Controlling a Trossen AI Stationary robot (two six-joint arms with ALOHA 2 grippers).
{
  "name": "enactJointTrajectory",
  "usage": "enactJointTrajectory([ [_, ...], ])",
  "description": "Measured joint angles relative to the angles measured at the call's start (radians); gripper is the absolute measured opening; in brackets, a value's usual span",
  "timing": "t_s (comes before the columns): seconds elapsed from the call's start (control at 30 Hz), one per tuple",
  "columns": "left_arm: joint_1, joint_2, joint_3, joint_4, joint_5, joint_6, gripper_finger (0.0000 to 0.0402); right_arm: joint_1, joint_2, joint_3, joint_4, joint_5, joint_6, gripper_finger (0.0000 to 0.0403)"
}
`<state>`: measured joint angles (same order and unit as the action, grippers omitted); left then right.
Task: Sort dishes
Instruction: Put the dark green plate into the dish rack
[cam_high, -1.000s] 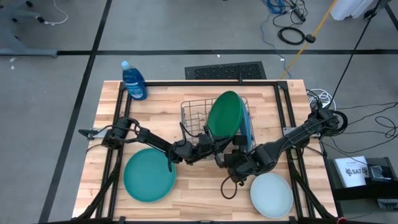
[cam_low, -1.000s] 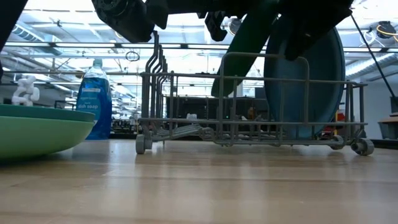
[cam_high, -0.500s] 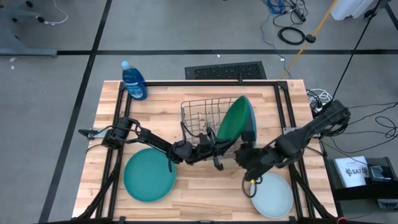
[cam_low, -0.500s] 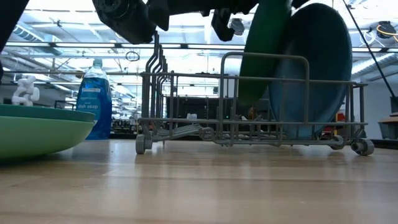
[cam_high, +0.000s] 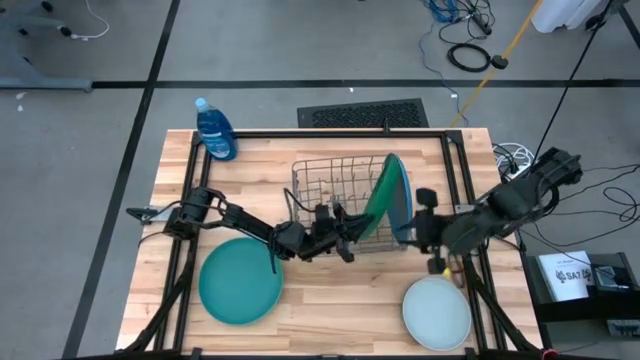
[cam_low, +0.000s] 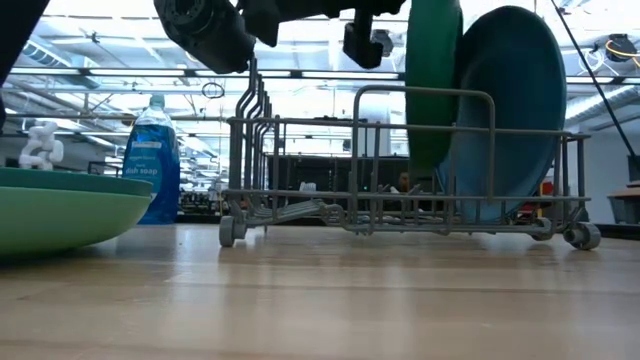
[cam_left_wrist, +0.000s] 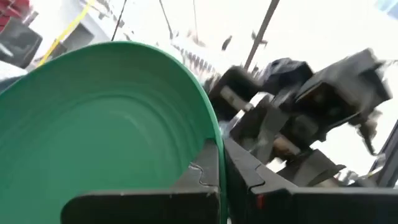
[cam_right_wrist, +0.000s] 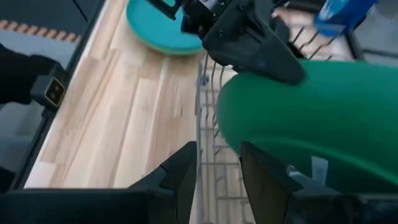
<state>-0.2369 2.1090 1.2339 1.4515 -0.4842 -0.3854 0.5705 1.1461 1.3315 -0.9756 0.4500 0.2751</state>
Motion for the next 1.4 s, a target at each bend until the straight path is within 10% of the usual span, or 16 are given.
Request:
enactJointTrajectory([
  [0.5, 0.014, -0.001, 0.032, 0.118, -0.241, -0.002, 0.0000, 0.000, -0.130, -0.001, 0.015, 0.160, -0.234, 0.0116],
  [0.77, 0.011, -0.003, 0.173, 0.062, -0.053, 0.158, 0.0000, 0.000, -0.132, -0.001, 0.014, 0.155, -0.291, 0.0116],
  [1.03, -0.021, -0.001, 0.475, -0.471, -0.041, 0.437, 0.0000, 0.000, -0.161, -0.002, 0.001, 0.147, -0.332, 0.0116],
  [1.4, -0.002, 0.031, 0.573, -0.191, 0.096, 0.584, 0.0000, 0.000, -0.316, -0.002, -0.002, 0.153, -0.333, 0.0116],
])
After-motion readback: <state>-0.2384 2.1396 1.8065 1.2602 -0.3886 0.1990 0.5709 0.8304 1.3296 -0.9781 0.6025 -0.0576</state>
